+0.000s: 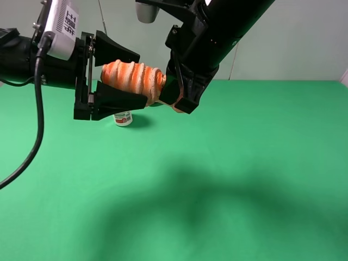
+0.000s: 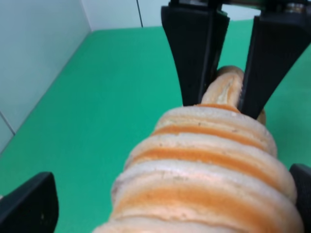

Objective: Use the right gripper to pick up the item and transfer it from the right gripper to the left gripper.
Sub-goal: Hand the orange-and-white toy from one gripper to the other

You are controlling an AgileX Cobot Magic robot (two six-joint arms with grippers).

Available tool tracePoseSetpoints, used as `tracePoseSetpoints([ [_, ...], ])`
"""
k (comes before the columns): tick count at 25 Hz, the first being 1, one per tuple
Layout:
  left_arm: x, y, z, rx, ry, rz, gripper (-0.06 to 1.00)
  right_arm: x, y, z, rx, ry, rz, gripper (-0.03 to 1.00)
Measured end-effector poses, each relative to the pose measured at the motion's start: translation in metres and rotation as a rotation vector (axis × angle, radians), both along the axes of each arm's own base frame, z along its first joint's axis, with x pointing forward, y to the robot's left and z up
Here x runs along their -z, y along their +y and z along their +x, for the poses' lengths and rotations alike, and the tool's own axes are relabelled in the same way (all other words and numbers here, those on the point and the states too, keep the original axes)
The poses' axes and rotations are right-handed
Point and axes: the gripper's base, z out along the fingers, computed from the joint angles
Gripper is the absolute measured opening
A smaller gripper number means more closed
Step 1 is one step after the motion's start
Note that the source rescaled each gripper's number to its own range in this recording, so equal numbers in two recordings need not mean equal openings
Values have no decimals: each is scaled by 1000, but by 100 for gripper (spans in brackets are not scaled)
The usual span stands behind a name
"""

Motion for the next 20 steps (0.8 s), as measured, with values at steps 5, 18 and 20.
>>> tracePoseSetpoints([
  [5,9,-2,5,-18,43,-16,89,0,0,0,0,0,0,0],
  [18,5,-4,6,-12,13,-55,39,-1,0,2,3,-21,3,0],
  [20,5,-4,7,-22,13,-69,29,-2,0,3,4,-29,5,0],
])
